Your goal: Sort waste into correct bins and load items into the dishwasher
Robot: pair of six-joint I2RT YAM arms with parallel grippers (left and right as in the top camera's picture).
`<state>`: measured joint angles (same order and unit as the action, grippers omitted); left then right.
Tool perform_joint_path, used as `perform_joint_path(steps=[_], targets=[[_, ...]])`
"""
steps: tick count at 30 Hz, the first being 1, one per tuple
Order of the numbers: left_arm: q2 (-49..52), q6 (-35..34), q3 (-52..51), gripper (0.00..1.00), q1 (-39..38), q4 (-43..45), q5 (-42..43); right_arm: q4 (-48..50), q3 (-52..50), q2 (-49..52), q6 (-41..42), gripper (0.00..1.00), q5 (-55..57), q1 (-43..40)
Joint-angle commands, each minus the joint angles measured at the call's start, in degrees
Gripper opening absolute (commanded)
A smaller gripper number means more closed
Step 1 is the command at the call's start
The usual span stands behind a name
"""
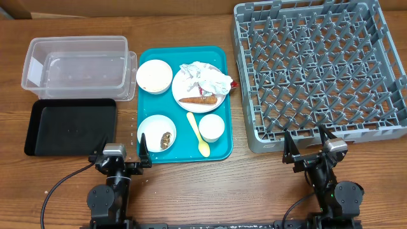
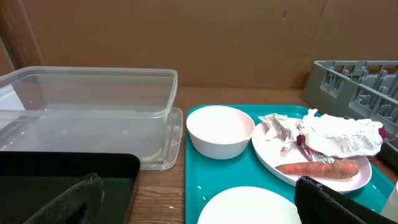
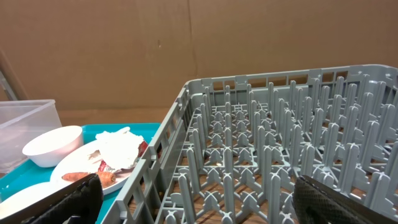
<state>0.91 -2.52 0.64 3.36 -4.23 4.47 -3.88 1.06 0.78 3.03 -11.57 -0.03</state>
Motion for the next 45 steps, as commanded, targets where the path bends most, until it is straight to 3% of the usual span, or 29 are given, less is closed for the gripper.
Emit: perform_joint_path(steps=[1, 10, 14, 18, 29, 37, 45], targets=[[-0.66, 1.22, -0.37, 1.0, 0.02, 0.22, 0.04, 0.61, -0.61, -0.61, 0.17, 1.0, 0.26, -0.37], [-0.66, -0.92, -0.37, 1.0, 0.02, 0.79, 1.97, 2.43, -0.57, -0.61, 0.15, 1.0, 0.31, -0.37], [-0.66, -0.92, -0.37, 1.0, 0.02, 5.22, 4.28, 3.82, 0.52, -0.61, 0.17, 1.0, -1.22, -0.37], [-0.66, -1.01, -0.13, 1.0, 0.02, 9.62, 6.38, 3.23, 3.19, -0.61, 0.17, 1.0, -3.58, -0.37], [0.22, -1.97, 6.03, 1.0, 0.02, 8.72, 7.37, -3.02, 16.0, 2.14, -0.11, 1.0, -3.54, -0.42], [11.41, -2.21, 16.92, 1.0, 0.0, 8.79, 11.74, -8.39, 31.01, 12.7, -2.89, 1.0, -8.57, -0.42], [36.76, -2.21, 38.64, 1.0, 0.0, 4.15, 20.98, -25.07, 50.99, 30.29, -3.52, 1.0, -9.09, -0.42]])
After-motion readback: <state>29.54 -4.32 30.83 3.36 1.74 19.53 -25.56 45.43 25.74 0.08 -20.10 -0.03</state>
